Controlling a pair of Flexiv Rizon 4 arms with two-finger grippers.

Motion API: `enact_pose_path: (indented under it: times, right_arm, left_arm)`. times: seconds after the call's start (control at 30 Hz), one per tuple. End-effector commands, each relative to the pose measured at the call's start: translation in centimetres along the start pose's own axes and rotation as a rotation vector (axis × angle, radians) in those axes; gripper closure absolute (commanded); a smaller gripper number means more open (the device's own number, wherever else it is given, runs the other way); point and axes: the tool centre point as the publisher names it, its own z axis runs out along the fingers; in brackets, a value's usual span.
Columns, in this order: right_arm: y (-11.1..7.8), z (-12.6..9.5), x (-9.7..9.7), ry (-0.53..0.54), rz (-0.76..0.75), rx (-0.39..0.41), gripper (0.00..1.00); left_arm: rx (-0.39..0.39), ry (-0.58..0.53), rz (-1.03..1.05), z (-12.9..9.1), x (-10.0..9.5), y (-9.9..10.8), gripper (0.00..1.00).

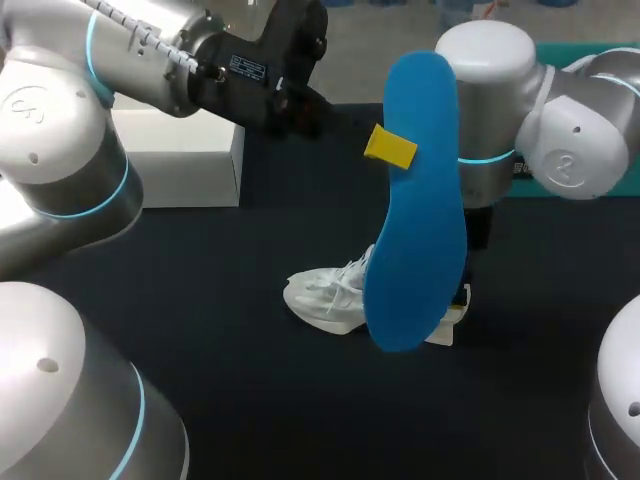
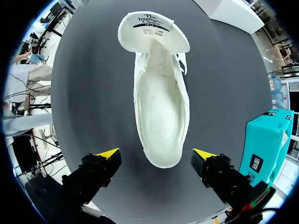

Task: Take the shoe out of the shoebox, open the shoe tongue, remove and reinsert the insole, then place the shoe into the shoebox

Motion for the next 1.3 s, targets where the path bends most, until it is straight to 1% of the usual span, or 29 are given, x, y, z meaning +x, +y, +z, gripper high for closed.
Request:
enact_pose_path:
  times: [0.03, 0.33, 1.3]
  right_arm:
    - [-0.7, -0.11, 0.08, -0.009, 0.006, -0.012, 0.0]
    - [-0.76, -0.15, -0.69, -0.007, 0.002, -0.009, 0.0]
    - [-0.76, -0.15, -0.69, -0.007, 0.002, -0.009, 0.0]
  left_arm:
    - [-0.002, 0.001, 0.0, 0.05, -0.03, -0.05, 1.0]
    - [-0.002, 0.001, 0.0, 0.05, -0.03, -0.05, 1.0]
    - [-0.002, 0.001, 0.0, 0.05, -0.03, -0.05, 1.0]
